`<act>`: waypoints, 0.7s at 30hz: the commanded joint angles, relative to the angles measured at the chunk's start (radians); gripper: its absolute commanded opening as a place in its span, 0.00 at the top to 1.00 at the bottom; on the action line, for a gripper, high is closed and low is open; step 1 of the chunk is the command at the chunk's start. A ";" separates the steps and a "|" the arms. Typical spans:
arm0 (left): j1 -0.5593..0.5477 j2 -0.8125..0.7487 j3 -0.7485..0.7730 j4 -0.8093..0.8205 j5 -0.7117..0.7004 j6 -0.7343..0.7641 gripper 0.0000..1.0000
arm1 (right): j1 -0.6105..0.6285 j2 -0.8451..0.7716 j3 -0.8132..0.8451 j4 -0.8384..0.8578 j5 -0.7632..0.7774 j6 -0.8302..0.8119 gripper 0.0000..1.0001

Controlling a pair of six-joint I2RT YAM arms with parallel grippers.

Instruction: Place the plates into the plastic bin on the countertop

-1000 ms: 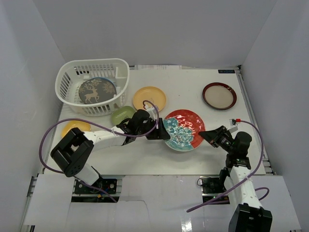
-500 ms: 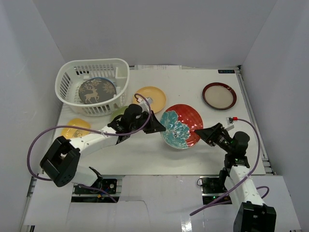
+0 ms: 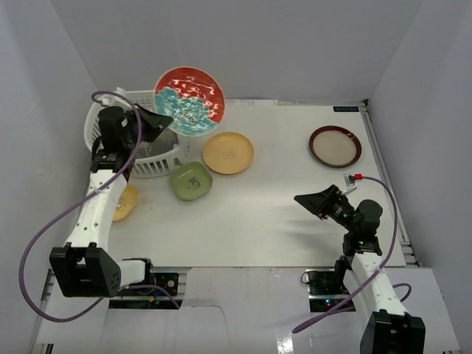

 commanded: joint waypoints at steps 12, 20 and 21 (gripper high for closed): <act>0.331 0.030 0.019 0.012 -0.195 0.037 1.00 | 0.188 0.073 -0.001 -0.004 0.149 -0.156 0.35; 0.334 0.203 0.058 0.026 -0.197 0.112 1.00 | 0.306 0.211 0.011 0.068 0.235 -0.176 0.34; 0.333 0.213 0.059 0.037 -0.212 0.138 1.00 | 0.317 0.248 0.019 0.081 0.258 -0.184 0.33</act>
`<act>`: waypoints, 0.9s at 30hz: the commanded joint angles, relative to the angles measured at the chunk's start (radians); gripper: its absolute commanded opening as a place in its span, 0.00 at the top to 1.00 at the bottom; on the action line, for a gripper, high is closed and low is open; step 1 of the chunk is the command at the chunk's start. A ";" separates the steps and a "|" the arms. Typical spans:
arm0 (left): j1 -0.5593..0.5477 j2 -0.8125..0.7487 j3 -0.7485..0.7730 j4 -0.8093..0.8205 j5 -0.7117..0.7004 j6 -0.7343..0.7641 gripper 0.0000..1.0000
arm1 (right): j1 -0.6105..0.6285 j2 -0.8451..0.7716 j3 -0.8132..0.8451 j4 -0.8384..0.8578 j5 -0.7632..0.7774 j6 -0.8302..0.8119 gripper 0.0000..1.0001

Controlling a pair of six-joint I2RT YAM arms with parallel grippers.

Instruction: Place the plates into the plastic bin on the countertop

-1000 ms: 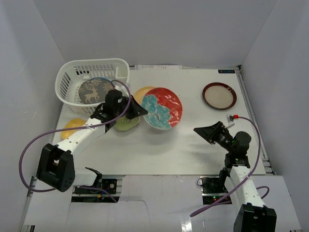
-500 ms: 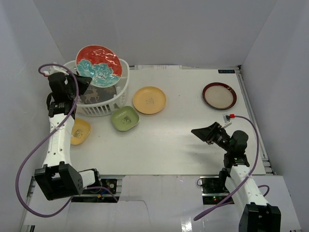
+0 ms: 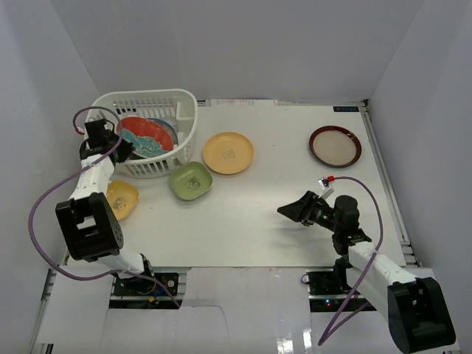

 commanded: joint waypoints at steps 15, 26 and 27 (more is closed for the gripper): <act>-0.002 -0.047 -0.043 0.253 -0.006 0.053 0.10 | 0.184 0.613 0.321 0.254 0.387 -0.044 0.17; -0.016 -0.262 -0.214 0.235 -0.091 0.042 0.02 | 0.246 0.991 0.683 0.145 0.536 -0.071 0.13; -0.016 -0.280 -0.226 0.235 -0.091 0.050 0.02 | 0.250 1.016 0.711 0.127 0.546 -0.072 0.13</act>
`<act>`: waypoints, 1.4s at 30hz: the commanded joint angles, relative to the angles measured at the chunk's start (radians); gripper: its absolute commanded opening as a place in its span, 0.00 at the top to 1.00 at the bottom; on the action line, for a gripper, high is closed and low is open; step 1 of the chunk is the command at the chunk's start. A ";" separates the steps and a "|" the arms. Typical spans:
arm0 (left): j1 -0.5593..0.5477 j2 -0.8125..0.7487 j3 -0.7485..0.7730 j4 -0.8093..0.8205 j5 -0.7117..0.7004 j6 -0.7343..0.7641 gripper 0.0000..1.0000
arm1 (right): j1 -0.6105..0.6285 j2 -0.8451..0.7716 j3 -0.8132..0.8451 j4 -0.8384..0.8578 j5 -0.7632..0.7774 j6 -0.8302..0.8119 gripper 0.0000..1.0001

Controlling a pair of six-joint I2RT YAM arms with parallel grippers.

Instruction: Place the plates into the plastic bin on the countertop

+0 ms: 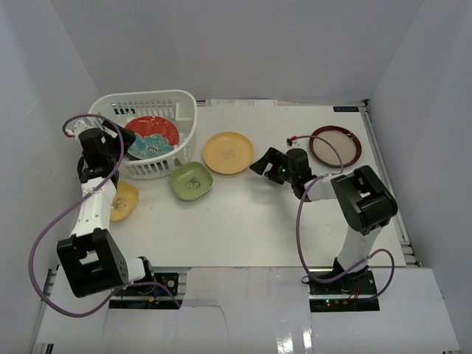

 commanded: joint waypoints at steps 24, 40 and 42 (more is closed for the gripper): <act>-0.690 -0.147 -0.057 -0.068 0.317 0.104 0.13 | 0.020 -0.116 0.145 -0.180 0.348 -0.077 0.92; -0.783 0.019 -0.062 0.112 0.085 0.117 0.29 | 0.022 -0.574 -0.188 -0.138 0.110 -0.054 0.92; -0.785 0.033 -0.060 0.116 0.087 0.117 0.50 | 0.022 -0.580 -0.207 -0.126 0.095 -0.045 0.92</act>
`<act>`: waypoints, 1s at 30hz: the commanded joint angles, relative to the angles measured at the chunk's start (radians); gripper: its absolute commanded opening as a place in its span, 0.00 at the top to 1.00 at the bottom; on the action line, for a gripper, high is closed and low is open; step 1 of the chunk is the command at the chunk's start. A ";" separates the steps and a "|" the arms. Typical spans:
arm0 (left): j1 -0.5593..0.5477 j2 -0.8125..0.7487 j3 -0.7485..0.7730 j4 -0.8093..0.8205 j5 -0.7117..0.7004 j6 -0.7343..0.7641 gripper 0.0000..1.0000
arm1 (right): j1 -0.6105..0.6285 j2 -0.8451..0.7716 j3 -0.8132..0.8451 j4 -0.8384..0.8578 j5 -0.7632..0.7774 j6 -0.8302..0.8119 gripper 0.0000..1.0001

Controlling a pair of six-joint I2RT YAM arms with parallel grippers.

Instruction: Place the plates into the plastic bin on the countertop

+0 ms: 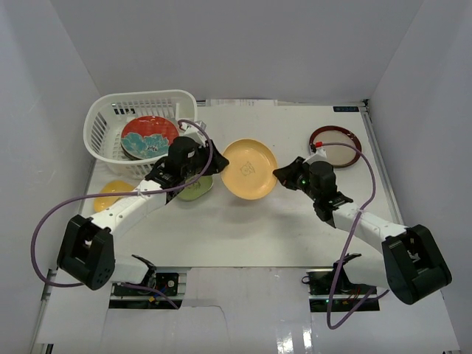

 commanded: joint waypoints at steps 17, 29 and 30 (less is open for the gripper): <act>0.321 -0.031 0.446 -0.237 -0.185 0.108 1.00 | 0.005 -0.275 -0.112 -0.091 -0.139 -0.058 0.31; 0.619 0.128 0.408 -0.186 -0.352 0.075 1.00 | 0.005 -0.309 -0.216 -0.119 -0.148 -0.086 0.31; 0.620 0.160 0.407 -0.180 -0.366 0.083 1.00 | 0.004 -0.307 -0.219 -0.117 -0.150 -0.086 0.31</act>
